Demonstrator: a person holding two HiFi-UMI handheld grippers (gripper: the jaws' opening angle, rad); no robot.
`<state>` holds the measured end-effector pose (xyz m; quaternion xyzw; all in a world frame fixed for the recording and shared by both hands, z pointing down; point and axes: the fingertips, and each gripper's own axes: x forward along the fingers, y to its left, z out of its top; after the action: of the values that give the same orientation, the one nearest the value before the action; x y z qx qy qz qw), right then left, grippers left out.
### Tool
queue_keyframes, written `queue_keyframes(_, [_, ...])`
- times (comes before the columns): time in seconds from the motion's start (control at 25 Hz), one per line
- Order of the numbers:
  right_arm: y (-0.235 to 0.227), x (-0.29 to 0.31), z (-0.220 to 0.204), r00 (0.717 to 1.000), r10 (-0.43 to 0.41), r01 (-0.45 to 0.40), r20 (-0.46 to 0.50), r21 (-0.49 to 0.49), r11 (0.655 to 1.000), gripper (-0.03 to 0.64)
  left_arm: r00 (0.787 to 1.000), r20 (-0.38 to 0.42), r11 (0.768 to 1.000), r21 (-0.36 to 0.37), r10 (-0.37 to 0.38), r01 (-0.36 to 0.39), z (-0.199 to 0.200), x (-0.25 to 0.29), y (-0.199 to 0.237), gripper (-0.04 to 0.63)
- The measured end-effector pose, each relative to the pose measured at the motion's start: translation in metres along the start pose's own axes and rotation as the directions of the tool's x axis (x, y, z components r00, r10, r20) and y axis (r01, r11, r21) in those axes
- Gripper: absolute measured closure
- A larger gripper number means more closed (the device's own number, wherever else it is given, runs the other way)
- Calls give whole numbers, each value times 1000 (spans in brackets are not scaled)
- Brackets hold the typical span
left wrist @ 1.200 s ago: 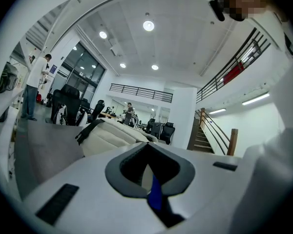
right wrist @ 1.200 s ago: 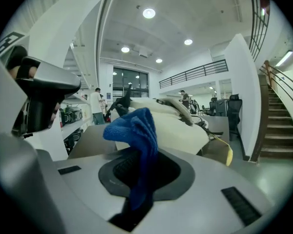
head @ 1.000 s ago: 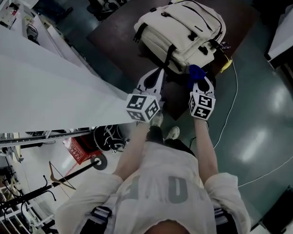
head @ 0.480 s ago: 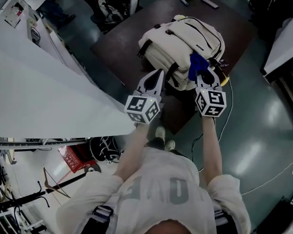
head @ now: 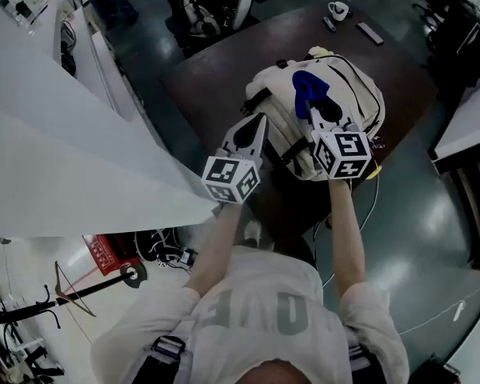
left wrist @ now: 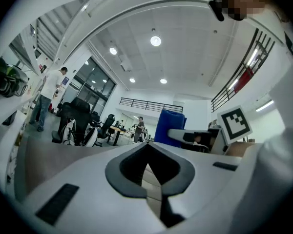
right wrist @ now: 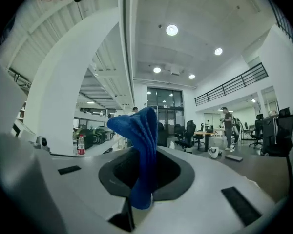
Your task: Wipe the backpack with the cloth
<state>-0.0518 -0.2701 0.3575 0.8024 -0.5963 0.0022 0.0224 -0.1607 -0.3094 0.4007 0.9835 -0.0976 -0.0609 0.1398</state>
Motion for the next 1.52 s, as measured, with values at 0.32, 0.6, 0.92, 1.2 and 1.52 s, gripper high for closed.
queue_keyframes(0.32, [-10,57,5,990,122,-138,-72,-302,943,568,985,-1,984,9,175,-175,-13,10,20,591])
queue_keyframes(0.6, [-3,110,-4,939,275,-342,-205,-615,710,568,921,28,921,-13,390,-389,-23,6,17,591])
queue_keyframes(0.92, [19,128,-54,865,388,-493,-318,-684,537,568,858,51,859,-6,511,-512,-25,2,19,591])
queue_keyframes(1.2, [32,131,-71,811,391,-544,-435,-807,230,568,833,77,836,-12,548,-549,-13,2,34,591])
queue_keyframes(1.52, [39,138,-92,772,336,-572,-540,-820,-5,568,831,76,834,-9,551,-552,-17,4,26,591])
